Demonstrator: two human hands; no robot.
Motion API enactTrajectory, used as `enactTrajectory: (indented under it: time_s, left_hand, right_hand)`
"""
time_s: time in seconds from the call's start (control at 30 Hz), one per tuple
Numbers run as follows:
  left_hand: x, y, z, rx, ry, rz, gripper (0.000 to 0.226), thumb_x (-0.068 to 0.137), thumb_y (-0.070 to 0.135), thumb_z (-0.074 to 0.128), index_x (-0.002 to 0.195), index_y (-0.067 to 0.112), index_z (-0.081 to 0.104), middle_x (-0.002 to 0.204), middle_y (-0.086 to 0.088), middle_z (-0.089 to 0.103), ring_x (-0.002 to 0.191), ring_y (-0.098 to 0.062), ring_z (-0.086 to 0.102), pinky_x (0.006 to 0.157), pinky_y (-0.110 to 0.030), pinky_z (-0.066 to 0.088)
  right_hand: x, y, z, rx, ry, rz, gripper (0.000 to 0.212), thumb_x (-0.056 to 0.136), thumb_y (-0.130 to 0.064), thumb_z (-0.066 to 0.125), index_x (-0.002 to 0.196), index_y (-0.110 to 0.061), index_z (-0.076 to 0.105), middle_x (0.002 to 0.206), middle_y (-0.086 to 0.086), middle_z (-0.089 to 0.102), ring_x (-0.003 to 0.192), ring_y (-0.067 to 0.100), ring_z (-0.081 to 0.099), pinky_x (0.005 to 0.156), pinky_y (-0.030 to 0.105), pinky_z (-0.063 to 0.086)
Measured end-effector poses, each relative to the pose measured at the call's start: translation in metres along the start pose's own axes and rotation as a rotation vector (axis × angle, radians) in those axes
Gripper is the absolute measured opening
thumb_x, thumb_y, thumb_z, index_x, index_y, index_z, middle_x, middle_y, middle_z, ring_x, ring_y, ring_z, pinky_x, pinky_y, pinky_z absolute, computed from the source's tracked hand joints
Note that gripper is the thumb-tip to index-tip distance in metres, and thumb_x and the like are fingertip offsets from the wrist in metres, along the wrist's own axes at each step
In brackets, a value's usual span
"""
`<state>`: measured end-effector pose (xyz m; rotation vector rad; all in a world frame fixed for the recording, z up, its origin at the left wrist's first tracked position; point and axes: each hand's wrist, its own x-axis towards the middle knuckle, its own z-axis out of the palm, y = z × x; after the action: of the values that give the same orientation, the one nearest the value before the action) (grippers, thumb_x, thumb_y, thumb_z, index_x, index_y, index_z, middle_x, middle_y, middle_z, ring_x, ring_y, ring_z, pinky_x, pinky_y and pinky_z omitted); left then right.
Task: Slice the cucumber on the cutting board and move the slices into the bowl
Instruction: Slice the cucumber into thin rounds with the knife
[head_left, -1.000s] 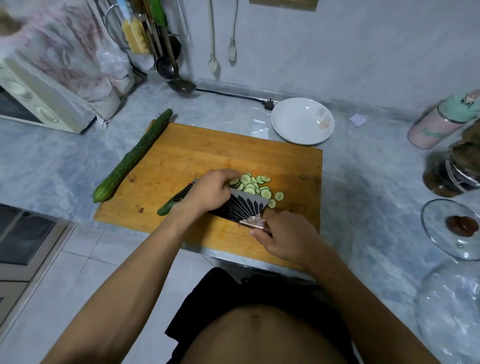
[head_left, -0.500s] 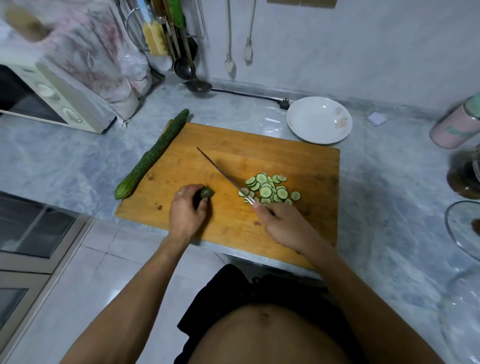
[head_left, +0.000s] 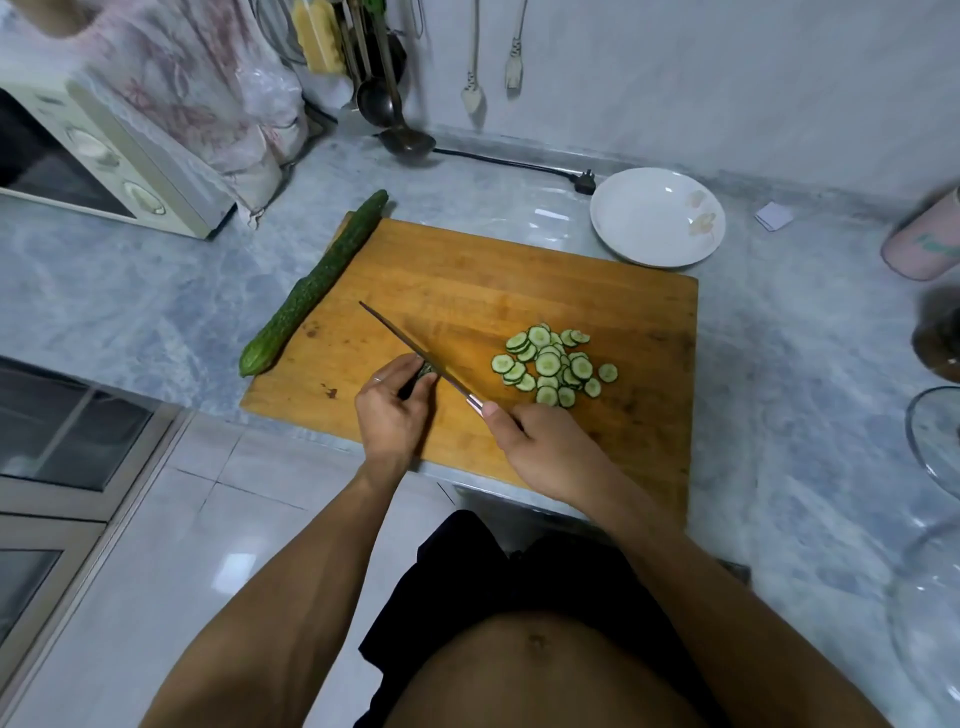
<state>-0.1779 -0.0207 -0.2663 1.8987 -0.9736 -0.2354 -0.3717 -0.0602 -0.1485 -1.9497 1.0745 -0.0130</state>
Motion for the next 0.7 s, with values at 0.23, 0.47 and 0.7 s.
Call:
enactTrajectory:
  time_s: [0.23, 0.47, 0.7]
  left_hand:
    - [0.001, 0.001, -0.002, -0.001, -0.031, -0.023, 0.022, 0.082, 0.014, 0.072, 0.103, 0.009, 0.077, 0.111, -0.004, 0.073, 0.107, -0.011, 0.066, 0.097, -0.031, 0.05]
    - [0.002, 0.001, -0.003, 0.009, -0.044, -0.023, 0.021, 0.082, 0.011, 0.072, 0.103, 0.008, 0.077, 0.11, -0.004, 0.073, 0.106, -0.011, 0.066, 0.096, -0.03, 0.051]
    - [0.001, 0.0, 0.002, 0.009, -0.021, -0.062, 0.024, 0.082, 0.014, 0.071, 0.104, 0.007, 0.077, 0.112, -0.007, 0.072, 0.109, -0.014, 0.065, 0.098, -0.03, 0.05]
  right_hand:
    - [-0.004, -0.002, 0.0, -0.026, 0.002, 0.008, 0.054, 0.104, -0.048, 0.032, 0.064, -0.014, 0.042, 0.06, 0.002, 0.046, 0.056, 0.015, 0.045, 0.052, 0.029, 0.028]
    - [-0.006, -0.002, 0.001, 0.006, -0.008, 0.038, 0.052, 0.104, -0.049, 0.031, 0.064, -0.016, 0.04, 0.061, 0.0, 0.044, 0.056, 0.013, 0.044, 0.051, 0.028, 0.025]
    - [0.002, -0.006, 0.01, 0.038, -0.019, 0.054, 0.057, 0.105, -0.049, 0.025, 0.063, -0.015, 0.045, 0.065, 0.003, 0.049, 0.06, 0.014, 0.048, 0.053, 0.03, 0.03]
